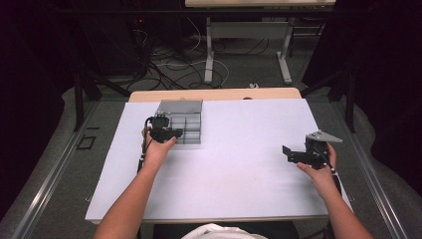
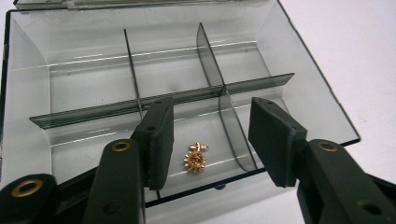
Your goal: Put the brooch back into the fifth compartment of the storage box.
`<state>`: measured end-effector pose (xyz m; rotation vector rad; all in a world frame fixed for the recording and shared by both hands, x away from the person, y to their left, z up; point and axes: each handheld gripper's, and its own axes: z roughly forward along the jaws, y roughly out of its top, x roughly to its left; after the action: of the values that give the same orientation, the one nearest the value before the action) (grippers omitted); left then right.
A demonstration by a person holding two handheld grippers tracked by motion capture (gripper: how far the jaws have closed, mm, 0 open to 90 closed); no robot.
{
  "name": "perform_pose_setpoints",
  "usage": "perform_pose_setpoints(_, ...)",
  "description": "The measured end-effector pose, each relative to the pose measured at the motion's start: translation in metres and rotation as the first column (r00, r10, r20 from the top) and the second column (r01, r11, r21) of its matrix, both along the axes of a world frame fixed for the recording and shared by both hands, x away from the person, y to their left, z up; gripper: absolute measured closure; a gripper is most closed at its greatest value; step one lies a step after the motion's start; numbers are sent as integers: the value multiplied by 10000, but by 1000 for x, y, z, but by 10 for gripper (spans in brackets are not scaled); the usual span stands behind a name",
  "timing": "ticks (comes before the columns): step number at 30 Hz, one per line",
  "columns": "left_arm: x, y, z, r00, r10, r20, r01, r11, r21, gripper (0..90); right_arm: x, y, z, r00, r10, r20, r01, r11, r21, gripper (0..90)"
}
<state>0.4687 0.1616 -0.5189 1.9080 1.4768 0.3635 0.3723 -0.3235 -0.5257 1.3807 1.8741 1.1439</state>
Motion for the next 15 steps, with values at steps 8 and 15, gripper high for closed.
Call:
perform_pose_setpoints(8, -5, -1, 5, 9994, -117, 331, 115, 9999, 68, 413, -1, 0, 1, 10000, 0, -64, 0, 10000, 82, 9)
perform_pose_setpoints(15, -14, -3, 14, 9960, -452, 776, 443, 9989, 130, 379, -1, -1, 1, 10000, 36, -50, -37, 10000, -36, 9)
